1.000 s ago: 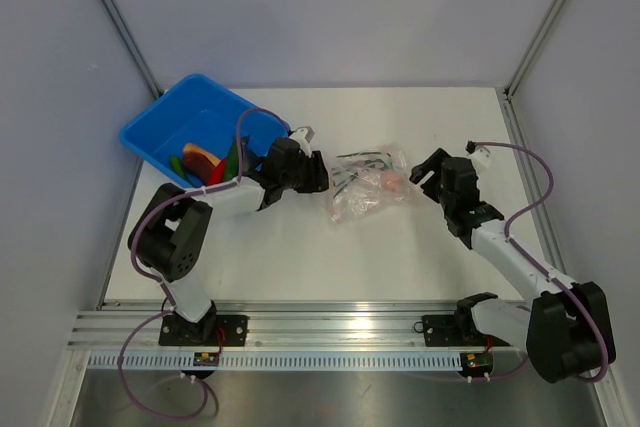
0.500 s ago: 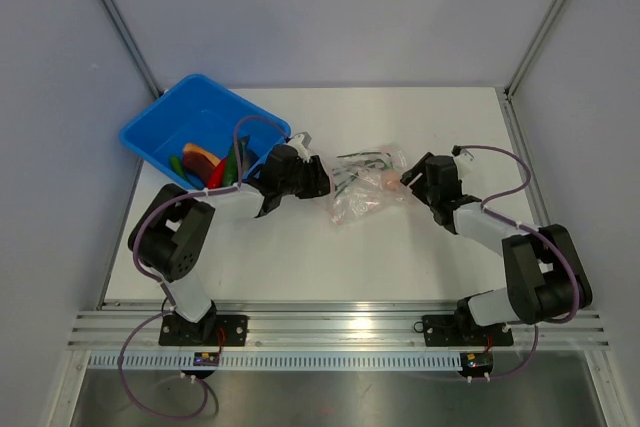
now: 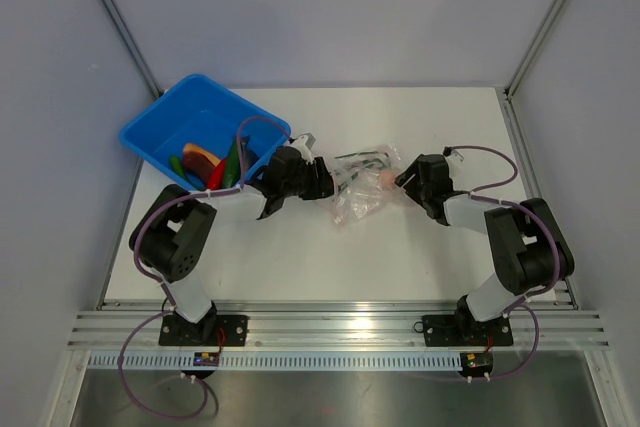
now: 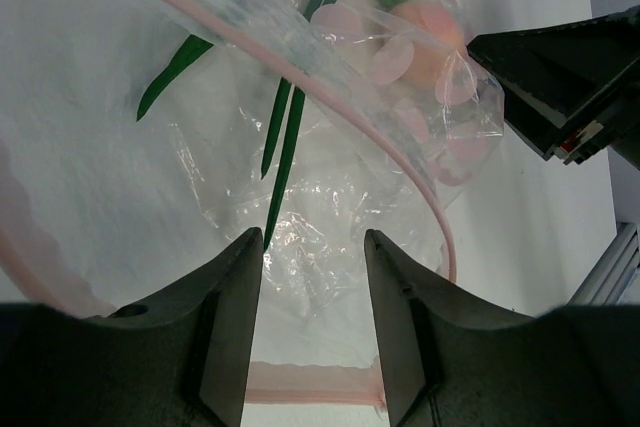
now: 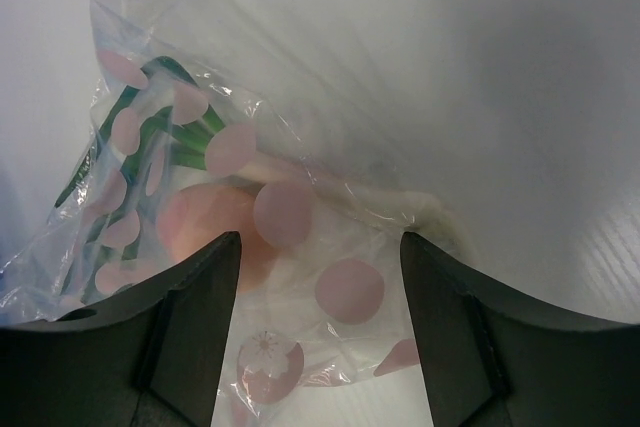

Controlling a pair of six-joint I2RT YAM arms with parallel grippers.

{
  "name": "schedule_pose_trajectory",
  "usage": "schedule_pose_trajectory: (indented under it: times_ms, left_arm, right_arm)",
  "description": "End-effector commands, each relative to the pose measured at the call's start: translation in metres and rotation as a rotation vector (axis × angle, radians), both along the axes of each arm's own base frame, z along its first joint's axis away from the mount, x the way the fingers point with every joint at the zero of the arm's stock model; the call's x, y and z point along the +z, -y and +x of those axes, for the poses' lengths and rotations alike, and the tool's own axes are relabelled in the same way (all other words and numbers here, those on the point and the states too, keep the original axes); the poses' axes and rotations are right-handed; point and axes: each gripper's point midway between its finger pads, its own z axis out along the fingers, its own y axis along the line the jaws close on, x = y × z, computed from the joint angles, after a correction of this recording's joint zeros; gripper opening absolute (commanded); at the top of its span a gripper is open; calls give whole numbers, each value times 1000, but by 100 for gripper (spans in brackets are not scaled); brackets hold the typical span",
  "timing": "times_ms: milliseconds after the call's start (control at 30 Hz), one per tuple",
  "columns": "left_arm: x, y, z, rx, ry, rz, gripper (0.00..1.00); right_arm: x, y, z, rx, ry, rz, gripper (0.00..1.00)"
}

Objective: Open the zip-top bag and remove the fake food
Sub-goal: Adjust the zipper food storage bag at the center of the board.

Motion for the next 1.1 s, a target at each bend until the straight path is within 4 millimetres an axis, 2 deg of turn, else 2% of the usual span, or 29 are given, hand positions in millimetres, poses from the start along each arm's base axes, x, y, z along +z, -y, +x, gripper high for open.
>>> schedule_pose_trajectory:
  times_ms: [0, 33, 200, 433, 733, 1067]
  left_arm:
    - [13, 10, 7, -12, 54, -27, 48]
    - [13, 10, 7, -15, 53, -27, 48]
    - [15, 12, 6, -19, 58, -26, 48]
    - [21, 13, 3, -31, 66, -41, 48]
    - [20, 15, 2, -28, 66, -46, 56]
    - [16, 16, 0, -32, 56, -42, 59]
  right_arm:
    - [7, -10, 14, 21, 12, 45, 72]
    - [2, -10, 13, 21, -8, 42, 71]
    - [1, -12, 10, 30, -13, 53, 71]
    - [8, -12, 7, 34, -7, 60, 71]
    - [8, -18, 5, 53, -10, 88, 69]
    - [6, -25, 1, 80, -11, 122, 67]
